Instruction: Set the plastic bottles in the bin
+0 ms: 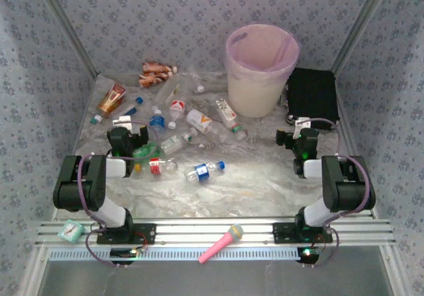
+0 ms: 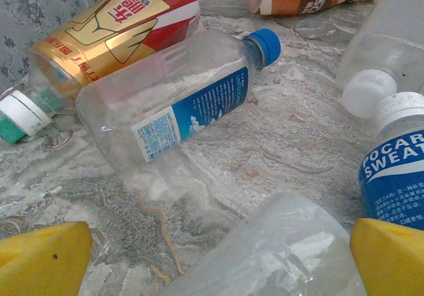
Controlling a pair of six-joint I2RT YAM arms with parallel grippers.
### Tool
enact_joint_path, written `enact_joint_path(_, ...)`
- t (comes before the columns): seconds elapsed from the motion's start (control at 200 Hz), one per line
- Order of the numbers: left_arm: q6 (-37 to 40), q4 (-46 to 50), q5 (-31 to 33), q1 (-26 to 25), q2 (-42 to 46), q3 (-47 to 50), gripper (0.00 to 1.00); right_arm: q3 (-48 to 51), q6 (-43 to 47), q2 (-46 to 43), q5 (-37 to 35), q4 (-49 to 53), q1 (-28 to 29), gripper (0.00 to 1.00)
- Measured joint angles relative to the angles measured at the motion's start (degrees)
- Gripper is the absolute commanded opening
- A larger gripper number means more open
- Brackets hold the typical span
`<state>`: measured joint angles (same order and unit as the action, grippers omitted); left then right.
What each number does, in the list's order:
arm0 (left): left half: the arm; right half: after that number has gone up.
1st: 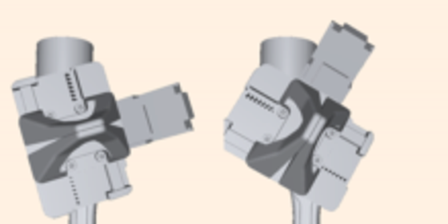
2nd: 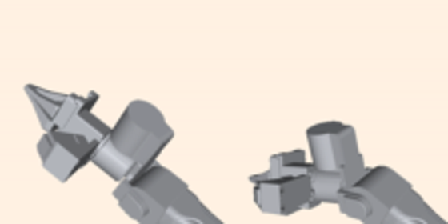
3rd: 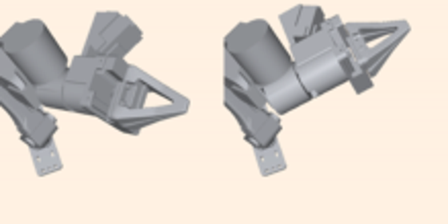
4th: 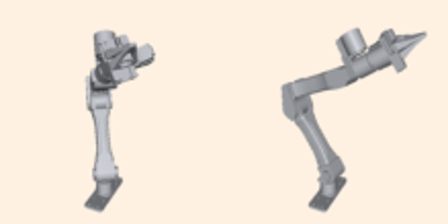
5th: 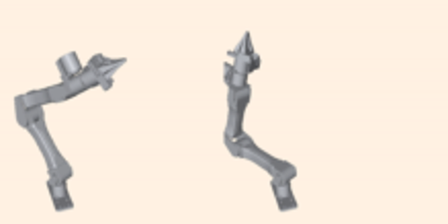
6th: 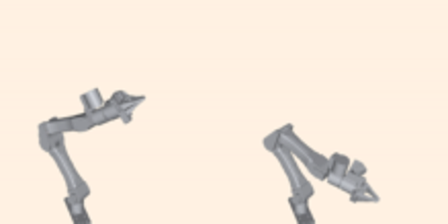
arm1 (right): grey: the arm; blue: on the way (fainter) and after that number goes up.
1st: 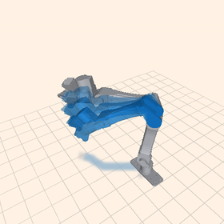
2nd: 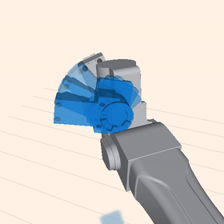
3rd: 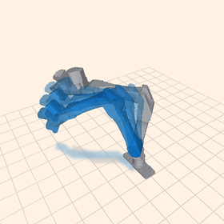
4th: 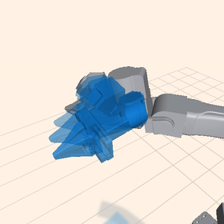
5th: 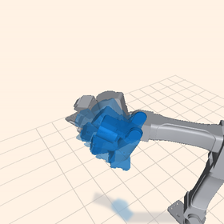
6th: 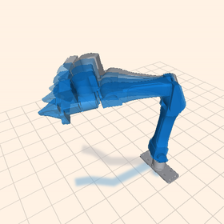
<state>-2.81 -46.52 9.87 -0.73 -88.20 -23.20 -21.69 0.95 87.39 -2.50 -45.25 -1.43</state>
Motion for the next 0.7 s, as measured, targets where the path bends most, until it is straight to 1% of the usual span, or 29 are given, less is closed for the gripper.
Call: enact_joint_path(0.7,0.0,0.0,0.0,0.0,0.0,0.0,1.0,-0.3,0.0,0.0,0.4,0.1,-0.4,1.0)
